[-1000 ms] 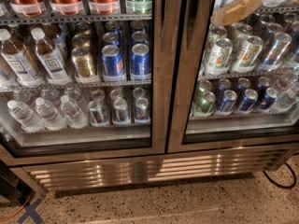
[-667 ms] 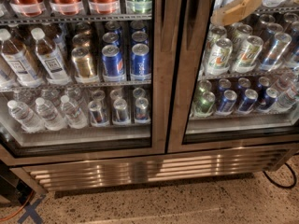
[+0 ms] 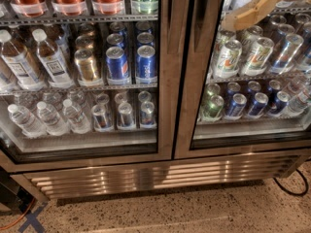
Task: Open right fridge door
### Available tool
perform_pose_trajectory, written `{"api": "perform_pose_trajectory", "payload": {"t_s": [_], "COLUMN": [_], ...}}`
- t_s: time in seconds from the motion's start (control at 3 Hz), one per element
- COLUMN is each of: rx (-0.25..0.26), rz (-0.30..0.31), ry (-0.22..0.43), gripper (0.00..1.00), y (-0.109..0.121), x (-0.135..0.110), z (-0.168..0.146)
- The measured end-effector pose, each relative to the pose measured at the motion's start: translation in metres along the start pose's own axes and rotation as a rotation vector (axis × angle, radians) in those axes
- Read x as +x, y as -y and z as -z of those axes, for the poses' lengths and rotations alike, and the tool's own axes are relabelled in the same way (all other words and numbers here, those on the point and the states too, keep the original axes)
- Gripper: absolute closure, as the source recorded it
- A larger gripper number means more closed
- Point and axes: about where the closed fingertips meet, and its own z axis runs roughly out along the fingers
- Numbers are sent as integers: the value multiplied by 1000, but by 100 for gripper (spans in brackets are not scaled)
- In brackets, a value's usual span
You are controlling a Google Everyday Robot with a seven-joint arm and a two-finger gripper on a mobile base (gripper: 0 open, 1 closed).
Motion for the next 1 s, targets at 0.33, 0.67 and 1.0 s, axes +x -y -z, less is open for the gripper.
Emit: {"api": "perform_pose_trajectory", "payload": {"t_s": [0.33, 0.67, 1.0], "rx": [-26, -26, -32], "rz": [-15, -15, -18], "ry": [28, 28, 49], "gripper": [0, 0, 0], "y": [-5, -7, -8], "x": [0, -1, -2], "z": [-6, -5, -7]}}
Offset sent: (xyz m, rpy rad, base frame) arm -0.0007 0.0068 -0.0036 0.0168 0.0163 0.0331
